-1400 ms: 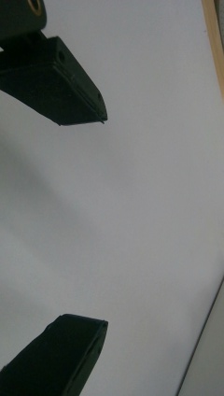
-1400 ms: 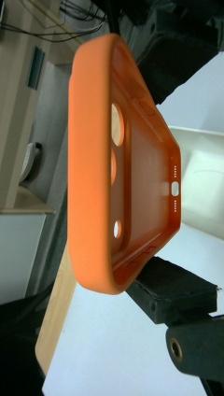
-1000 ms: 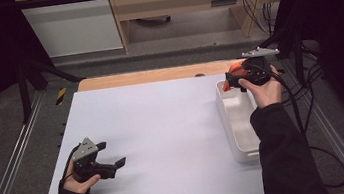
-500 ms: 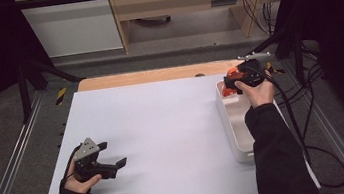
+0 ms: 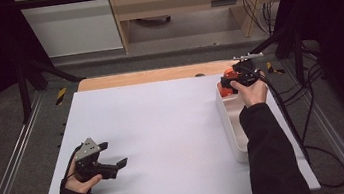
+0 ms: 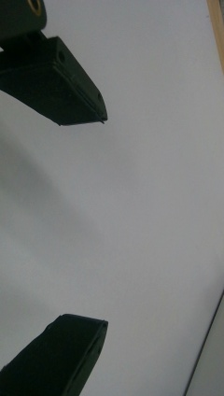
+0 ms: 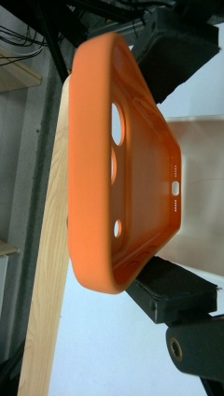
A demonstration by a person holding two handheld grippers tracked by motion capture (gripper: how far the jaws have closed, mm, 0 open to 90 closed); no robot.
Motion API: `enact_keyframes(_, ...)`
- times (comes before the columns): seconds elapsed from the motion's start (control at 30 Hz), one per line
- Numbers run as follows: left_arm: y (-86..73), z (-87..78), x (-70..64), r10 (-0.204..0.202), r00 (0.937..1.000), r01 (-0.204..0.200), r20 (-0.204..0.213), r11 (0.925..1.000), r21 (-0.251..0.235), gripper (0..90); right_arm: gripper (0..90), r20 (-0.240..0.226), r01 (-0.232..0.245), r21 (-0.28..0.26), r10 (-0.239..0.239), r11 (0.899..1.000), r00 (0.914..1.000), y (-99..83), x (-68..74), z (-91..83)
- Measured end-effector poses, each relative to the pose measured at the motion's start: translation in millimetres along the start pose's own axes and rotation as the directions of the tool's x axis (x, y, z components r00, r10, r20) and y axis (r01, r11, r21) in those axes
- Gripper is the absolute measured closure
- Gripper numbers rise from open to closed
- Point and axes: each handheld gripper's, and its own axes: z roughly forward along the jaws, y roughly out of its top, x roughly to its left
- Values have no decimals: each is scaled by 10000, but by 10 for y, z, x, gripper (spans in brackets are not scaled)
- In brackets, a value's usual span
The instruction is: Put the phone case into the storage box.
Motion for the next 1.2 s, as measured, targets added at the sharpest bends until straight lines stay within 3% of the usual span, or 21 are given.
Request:
enact_keyframes(0.6, -1, 12, -8, 23, 10000, -23, 31, 10000, 18, 14, 155, 123, -265, 522, 259, 9983, 9996, -61, 41, 238)
enact_keyframes(1.2, -4, 21, -9, 56, 10000, -56, 50, 10000, 58, 14, 146, 174, -404, 439, 397, 9982, 9991, -115, 34, 330)
